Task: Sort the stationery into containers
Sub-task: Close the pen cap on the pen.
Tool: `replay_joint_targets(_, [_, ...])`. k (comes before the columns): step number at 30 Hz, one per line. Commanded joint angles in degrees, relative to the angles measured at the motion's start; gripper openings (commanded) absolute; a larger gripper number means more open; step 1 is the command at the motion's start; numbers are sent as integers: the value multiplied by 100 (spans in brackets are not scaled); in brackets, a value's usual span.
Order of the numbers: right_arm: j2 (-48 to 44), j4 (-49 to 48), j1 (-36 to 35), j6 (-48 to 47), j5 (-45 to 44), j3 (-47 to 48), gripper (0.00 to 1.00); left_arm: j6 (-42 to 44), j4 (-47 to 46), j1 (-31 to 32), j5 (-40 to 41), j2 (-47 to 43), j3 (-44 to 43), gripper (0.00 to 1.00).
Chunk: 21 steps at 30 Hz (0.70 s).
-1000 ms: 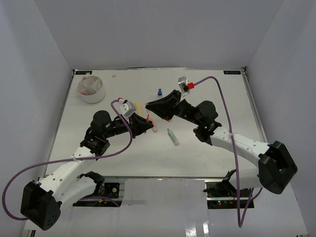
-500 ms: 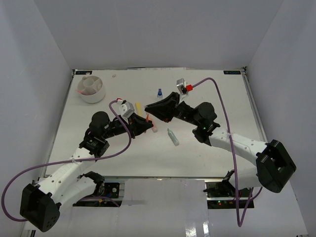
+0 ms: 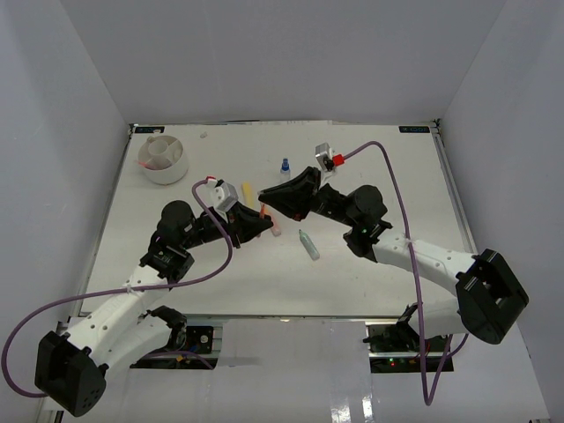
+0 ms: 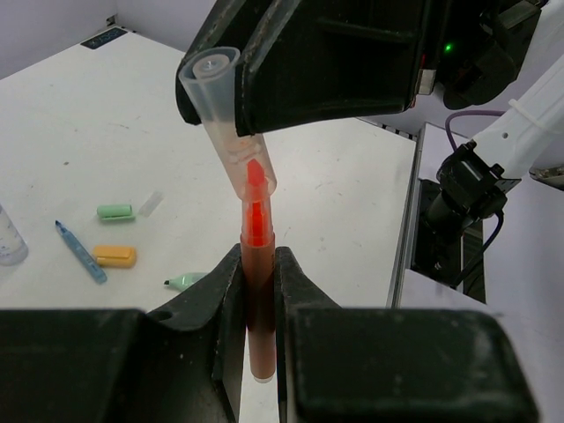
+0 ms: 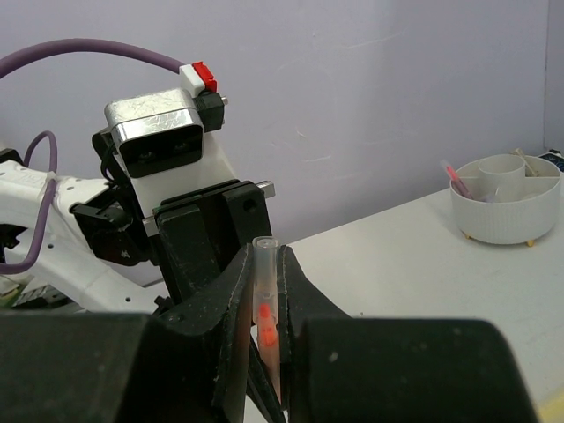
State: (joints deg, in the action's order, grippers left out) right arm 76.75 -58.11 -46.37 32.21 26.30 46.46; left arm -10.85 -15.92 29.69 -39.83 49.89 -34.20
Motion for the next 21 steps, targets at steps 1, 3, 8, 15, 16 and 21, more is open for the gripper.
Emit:
replay_joint_targets(1, [-2, -342, -30, -109, 120, -49, 8, -127, -472, -25, 125, -190, 62, 0])
replay_joint_targets(3, [42, -438, -39, -109, 173, -67, 8, -233, -717, -25, 186, -190, 71, 0])
replay_joint_targets(8, [103, -447, -30, -170, 261, 3, 8, -409, -1123, -25, 126, 90, -148, 0])
replay_joint_targets(15, [200, -52, -39, -487, 358, 214, 8, -207, -1159, -25, 72, 398, -667, 0])
replay_joint_targets(16, [217, 79, -30, -539, 384, 232, 8, -207, -1194, -25, 55, 425, -720, 0])
replay_joint_targets(21, [191, 133, -21, -628, 367, 188, 8, -233, -1457, -25, -33, 531, -808, 0])
